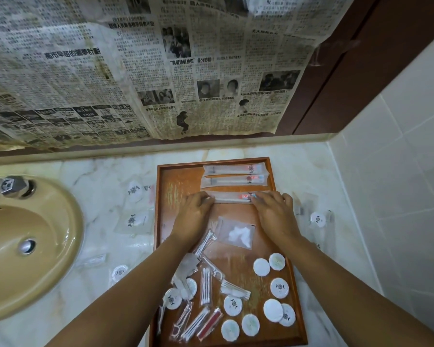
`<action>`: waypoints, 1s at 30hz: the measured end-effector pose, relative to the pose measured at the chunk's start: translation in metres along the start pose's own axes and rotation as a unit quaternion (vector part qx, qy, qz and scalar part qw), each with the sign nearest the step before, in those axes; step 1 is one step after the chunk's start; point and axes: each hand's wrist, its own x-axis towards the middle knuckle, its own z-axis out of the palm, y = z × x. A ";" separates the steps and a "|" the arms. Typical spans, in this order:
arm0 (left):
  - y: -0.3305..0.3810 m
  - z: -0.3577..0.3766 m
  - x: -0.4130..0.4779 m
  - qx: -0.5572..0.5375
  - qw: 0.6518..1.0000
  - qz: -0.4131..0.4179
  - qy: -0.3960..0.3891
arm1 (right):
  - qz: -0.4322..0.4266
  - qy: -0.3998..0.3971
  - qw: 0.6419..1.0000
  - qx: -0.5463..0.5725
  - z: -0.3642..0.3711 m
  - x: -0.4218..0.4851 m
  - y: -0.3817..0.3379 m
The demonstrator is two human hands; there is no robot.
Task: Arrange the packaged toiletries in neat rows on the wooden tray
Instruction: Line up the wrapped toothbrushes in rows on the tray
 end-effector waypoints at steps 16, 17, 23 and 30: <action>-0.013 0.013 0.011 0.058 0.996 0.057 0.043 | 0.025 -0.084 0.993 0.077 0.016 -0.007 -0.031; -0.018 0.014 0.008 0.097 0.990 0.088 0.061 | 0.025 -0.090 0.993 0.078 0.016 -0.006 -0.030; -0.022 0.005 0.000 0.222 0.967 -0.011 0.125 | 0.018 -0.098 0.991 0.095 0.013 -0.005 -0.026; -0.016 0.011 0.010 0.215 0.967 0.007 0.133 | 0.008 -0.098 0.987 0.124 0.008 -0.004 -0.023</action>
